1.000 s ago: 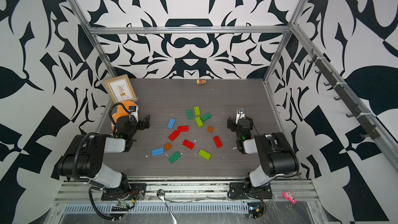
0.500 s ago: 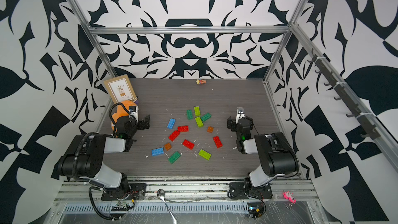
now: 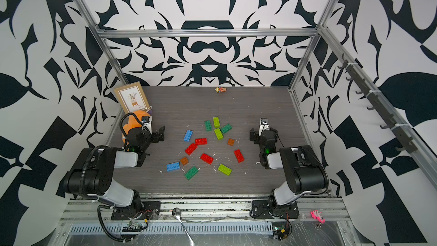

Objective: Assemble a small pinwheel with lego
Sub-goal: Pick up the lego brick from the center of the board.

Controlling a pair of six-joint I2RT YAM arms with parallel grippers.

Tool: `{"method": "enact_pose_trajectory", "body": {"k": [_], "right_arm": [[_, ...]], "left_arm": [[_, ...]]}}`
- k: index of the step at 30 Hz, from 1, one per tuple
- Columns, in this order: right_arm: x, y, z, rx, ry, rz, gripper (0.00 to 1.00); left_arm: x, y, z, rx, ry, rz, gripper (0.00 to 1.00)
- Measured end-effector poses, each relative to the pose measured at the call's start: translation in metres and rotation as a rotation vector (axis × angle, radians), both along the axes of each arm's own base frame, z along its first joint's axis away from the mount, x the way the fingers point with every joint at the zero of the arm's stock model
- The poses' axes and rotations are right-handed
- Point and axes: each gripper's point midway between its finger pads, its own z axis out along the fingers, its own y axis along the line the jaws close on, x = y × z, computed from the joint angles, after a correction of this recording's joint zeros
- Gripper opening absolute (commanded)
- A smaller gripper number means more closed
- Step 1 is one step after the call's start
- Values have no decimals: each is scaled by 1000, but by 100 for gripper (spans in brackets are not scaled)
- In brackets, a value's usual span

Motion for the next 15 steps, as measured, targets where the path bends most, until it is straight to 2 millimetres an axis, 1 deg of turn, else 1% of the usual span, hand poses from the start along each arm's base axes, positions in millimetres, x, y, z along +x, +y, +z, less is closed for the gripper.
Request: {"method": "enact_pose_trajectory", "body": {"k": [10, 15], "right_arm": [[0, 0, -1, -7, 3, 4, 100], [0, 4, -2, -1, 8, 25, 100]], "left_arm": [[0, 0, 0, 0, 0, 0, 99], [0, 0, 0, 3, 2, -1, 99]]}}
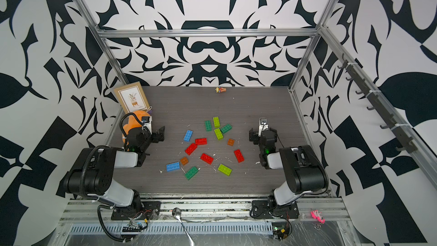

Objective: Assemble a small pinwheel with lego
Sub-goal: Pick up the lego brick from the center of the board.

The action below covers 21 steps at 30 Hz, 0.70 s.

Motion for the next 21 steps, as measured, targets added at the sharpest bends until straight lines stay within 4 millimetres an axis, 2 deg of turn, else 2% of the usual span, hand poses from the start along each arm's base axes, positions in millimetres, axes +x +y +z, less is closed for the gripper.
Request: {"method": "enact_pose_trajectory", "body": {"k": [8, 11, 13, 15, 18, 19, 21], "right_arm": [[-1, -9, 0, -3, 2, -48, 100], [-9, -21, 6, -17, 22, -127, 100], [-16, -29, 29, -1, -1, -184, 100], [-18, -35, 69, 67, -73, -253, 100], [-22, -43, 137, 212, -211, -336, 100], [-26, -47, 154, 266, -248, -369, 100], [-37, -51, 171, 378, -288, -411, 99]], "left_arm": [[0, 5, 0, 8, 4, 32, 99], [-4, 15, 12, 15, -1, 105, 99], [-7, 18, 38, 27, -56, 152, 99], [-14, 11, 66, 15, -117, 178, 99], [-31, 0, 108, -135, -156, 215, 99], [-36, 3, 120, -210, -154, 254, 99], [-47, 9, 142, -352, -147, 318, 99]]}}
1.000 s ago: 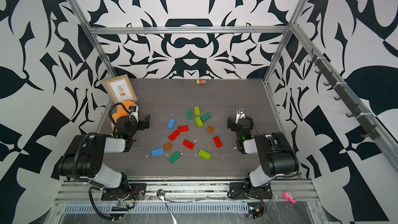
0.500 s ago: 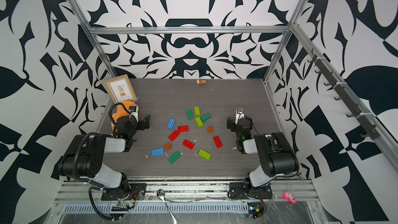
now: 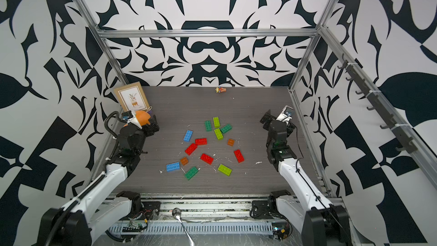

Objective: Assemble a small pinwheel with lego
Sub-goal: Pick up the lego brick from the center of the board.

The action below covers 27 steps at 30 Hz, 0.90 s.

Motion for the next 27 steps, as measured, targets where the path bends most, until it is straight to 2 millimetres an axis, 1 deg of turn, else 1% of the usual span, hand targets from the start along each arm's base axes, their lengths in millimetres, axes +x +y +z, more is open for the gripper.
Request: {"method": "enact_pose_trajectory", "body": {"k": [1, 2, 4, 6, 9, 10, 11, 12, 13, 14, 16, 17, 20, 22, 24, 25, 27], "right_arm": [[-5, 0, 2, 38, -9, 2, 99], [-10, 3, -1, 77, 3, 14, 97], [-17, 10, -15, 127, 79, 48, 92], [-18, 25, -29, 166, 186, 117, 88], [-24, 65, -48, 193, 333, 282, 88], [-31, 86, -54, 183, 385, 363, 89], [-41, 109, -60, 163, 434, 445, 89], [-53, 131, -66, 140, 477, 532, 92], [-67, 152, -70, 111, 517, 617, 95], [-82, 172, -75, 83, 559, 701, 95], [-110, 198, -85, 35, 628, 826, 95], [-124, 207, -92, 11, 664, 876, 97], [-158, 225, -110, -53, 749, 982, 99], [-177, 233, -126, -95, 811, 1036, 99], [-191, 238, -143, -147, 881, 1061, 99], [-195, 239, -152, -174, 918, 1065, 99], [-200, 241, -167, -213, 974, 1059, 98]], "left_arm": [[-7, 1, 8, -74, -6, 13, 99], [-15, 1, 11, -129, -4, 16, 99], [-29, -4, 9, -211, 15, -9, 99], [-43, -13, 1, -273, 44, -60, 99], [-61, -37, -6, -346, 84, -196, 99], [-66, -48, -6, -366, 101, -260, 99], [-71, -62, -5, -388, 118, -340, 99], [-75, -72, -5, -405, 135, -399, 99], [-81, -89, -8, -428, 171, -490, 99], [-87, -104, -12, -445, 209, -567, 99], [-103, -133, -21, -462, 281, -706, 99], [-113, -148, -25, -454, 315, -776, 99], [-148, -191, -41, -384, 400, -967, 99], [-168, -215, -53, -315, 462, -1069, 99], [-177, -233, -65, -257, 523, -1127, 99], [-179, -242, -71, -224, 556, -1146, 99], [-177, -255, -79, -185, 589, -1167, 99]]}}
